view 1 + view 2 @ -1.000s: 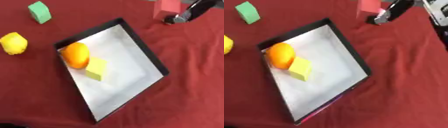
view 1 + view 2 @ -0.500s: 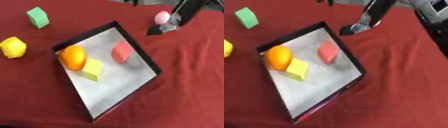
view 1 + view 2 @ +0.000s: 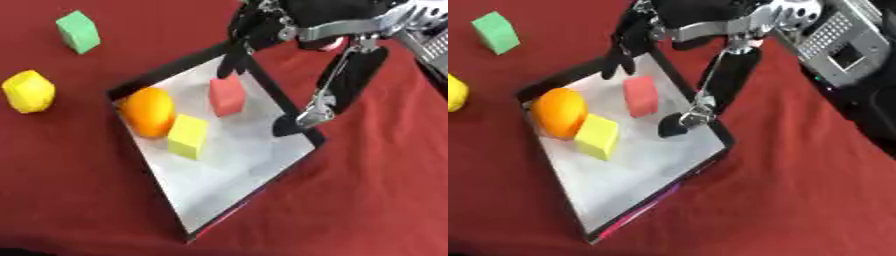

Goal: Pick up objects on the table and place them in the box.

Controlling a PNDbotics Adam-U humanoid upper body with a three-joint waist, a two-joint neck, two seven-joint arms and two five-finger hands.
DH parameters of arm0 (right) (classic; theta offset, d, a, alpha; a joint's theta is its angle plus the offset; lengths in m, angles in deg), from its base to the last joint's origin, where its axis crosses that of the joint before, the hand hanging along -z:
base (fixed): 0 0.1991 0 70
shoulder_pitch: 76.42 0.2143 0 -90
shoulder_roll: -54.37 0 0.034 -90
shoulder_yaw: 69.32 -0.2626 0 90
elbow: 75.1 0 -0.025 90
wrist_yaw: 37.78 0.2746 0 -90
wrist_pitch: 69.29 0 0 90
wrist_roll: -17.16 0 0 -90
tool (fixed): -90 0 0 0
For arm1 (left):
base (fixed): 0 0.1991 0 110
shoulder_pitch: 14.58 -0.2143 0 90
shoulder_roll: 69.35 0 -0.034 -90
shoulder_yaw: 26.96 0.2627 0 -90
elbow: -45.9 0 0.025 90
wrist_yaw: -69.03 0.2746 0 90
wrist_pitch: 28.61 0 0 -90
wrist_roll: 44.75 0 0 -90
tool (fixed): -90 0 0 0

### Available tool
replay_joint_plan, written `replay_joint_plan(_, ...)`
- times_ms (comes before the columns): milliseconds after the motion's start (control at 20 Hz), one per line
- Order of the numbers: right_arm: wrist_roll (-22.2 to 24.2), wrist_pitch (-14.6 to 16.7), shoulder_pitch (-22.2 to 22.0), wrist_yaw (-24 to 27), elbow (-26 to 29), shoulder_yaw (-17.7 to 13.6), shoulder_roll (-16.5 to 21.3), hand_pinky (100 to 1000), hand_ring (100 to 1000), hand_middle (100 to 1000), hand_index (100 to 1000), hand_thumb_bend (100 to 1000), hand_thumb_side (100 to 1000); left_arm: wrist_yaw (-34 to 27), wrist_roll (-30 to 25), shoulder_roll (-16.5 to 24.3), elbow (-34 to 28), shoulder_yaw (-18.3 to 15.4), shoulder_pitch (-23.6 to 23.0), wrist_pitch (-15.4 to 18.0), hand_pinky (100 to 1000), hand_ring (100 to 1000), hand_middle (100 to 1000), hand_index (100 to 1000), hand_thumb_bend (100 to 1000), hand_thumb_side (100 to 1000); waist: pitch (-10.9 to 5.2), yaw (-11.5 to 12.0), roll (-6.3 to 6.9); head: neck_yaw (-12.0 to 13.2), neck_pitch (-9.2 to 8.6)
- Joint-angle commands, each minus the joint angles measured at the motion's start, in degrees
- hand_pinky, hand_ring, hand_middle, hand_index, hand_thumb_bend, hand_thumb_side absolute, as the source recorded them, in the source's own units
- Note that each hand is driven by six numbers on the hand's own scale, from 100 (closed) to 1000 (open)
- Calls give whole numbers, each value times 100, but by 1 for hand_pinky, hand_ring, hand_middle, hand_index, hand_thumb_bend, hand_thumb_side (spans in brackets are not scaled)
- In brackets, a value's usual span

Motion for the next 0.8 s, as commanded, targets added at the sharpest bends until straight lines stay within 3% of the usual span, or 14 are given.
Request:
replay_joint_plan(50,1224,1185,18,-35,-63,-213,202,832,745,603,834,459,457,36,-32,165,-68,-29,80,5,645,852,684,743,328,627,-134,4,65,32,-1)
replay_joint_plan(400,679,746,-248,172,-201,-909,522,839,750,618,844,337,422,47,-21,175,-66,-39,84,2,645,851,683,742,332,623,-128,-25,65,102,1)
replay_joint_plan(800,-14,83,-727,577,-848,-1758,876,846,723,604,836,100,226,38,-17,178,-58,-33,97,-9,643,852,682,742,333,621,-73,-25,80,188,-48)
